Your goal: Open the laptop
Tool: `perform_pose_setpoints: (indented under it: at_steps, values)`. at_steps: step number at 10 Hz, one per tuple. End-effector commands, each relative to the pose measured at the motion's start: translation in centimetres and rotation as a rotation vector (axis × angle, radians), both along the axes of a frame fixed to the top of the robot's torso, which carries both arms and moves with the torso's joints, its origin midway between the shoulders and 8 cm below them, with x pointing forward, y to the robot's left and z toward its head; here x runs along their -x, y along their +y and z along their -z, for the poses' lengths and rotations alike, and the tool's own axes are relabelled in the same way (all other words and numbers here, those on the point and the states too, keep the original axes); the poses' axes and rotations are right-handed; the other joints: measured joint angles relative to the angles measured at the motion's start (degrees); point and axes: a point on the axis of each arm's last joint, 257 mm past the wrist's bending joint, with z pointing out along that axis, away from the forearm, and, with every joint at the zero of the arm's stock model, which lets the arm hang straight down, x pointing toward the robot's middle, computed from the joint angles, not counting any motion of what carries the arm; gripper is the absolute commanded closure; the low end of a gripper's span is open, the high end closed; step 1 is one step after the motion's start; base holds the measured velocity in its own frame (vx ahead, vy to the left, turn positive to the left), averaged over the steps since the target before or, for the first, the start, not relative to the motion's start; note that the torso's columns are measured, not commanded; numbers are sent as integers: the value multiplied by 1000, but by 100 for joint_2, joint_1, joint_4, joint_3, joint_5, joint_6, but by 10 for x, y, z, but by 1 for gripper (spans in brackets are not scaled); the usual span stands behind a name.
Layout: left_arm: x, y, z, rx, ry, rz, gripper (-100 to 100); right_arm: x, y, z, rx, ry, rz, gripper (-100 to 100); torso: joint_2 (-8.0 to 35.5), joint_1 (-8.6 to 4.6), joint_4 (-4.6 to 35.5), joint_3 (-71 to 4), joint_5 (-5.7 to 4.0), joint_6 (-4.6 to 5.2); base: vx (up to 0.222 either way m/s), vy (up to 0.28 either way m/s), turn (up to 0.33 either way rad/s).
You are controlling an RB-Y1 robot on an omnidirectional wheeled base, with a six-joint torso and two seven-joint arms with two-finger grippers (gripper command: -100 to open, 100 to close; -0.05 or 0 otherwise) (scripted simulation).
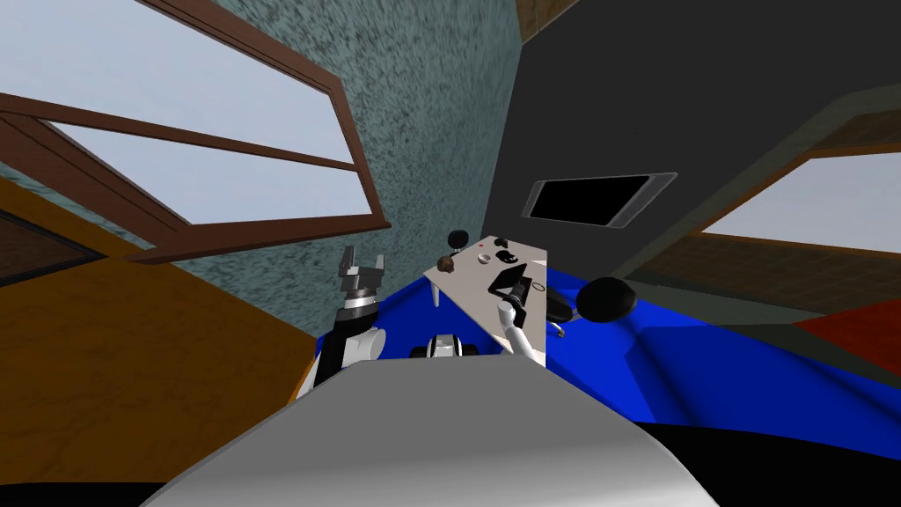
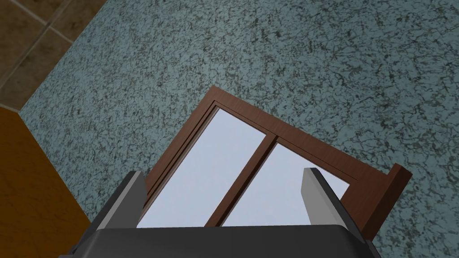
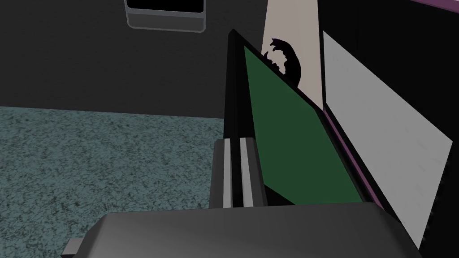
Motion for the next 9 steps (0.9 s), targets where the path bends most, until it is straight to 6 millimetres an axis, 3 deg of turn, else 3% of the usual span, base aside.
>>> perform_pose_setpoints:
  at_steps: [1, 2, 3, 9]
  values:
    - [0, 0, 0, 0, 0, 0, 0, 14, -1, 11, -42, -34, 24, 100, 3, 3, 4, 2, 2, -7, -29, -60, 100]
    - [0, 0, 0, 0, 0, 0, 0, -2, -2, -4, -26, -24, 14, -100, 6, 8, 8, 3, 8, 2, -37, 0, -104]
    - [0, 0, 0, 0, 0, 0, 0, -2, -2, -4, -26, -24, 14, -100, 29, 29, 20, 13, 26, 21, -28, 28, -81]
    - [0, 0, 0, 0, 0, 0, 0, -47, 8, -38, -23, -23, -33, -100, 82, 35, 47, 43, 44, 34, -31, 24, -80]
